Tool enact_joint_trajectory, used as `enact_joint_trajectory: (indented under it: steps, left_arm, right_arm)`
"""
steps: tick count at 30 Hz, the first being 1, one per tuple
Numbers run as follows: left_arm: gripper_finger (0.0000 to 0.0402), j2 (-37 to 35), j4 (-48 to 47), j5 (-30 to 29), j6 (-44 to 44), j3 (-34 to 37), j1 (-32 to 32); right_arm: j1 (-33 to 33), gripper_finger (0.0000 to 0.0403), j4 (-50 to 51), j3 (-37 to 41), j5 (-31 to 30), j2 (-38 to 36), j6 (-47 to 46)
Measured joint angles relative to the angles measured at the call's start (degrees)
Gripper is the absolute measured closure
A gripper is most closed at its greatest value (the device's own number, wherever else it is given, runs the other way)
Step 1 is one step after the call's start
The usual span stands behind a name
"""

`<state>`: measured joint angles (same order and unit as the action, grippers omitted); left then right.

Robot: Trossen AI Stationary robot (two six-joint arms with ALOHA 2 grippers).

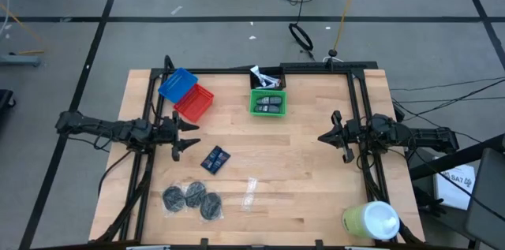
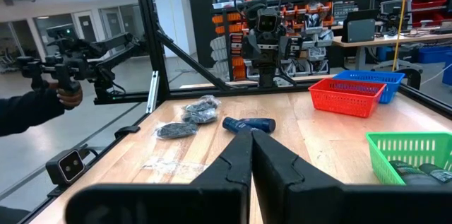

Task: Pick & Place Travel size toiletries
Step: Put the top blue shaving cream into the blue bin

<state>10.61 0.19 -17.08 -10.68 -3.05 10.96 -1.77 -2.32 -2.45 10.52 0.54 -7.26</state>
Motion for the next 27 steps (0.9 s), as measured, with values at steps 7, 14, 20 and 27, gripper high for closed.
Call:
enact_joint_trajectory:
  steps: [7, 14, 20, 27]
  left_arm:
    - [0.0165, 0.0, -0.02, 0.0, -0.16, 0.0, 0.0]
    - [0.0165, 0.0, 0.0, 0.0, -1.92, 0.0, 0.0]
    - [0.0165, 0.0, 0.0, 0.0, -2.54, 0.0, 0.0]
    - [0.0165, 0.0, 0.0, 0.01, -3.02, 0.0, 0.0]
  right_arm:
    - [-0.01, 0.0403, -0.01, 0.02, 0.0, 0.0, -0.01]
    - [-0.01, 0.0403, 0.0, 0.01, 0.0, 0.0, 0.0]
    - [0.0, 0.0403, 0.01, 0.0, 0.01, 0.0, -0.01]
    - [0.0, 0.0403, 0.0, 0.0, 0.02, 0.0, -0.01]
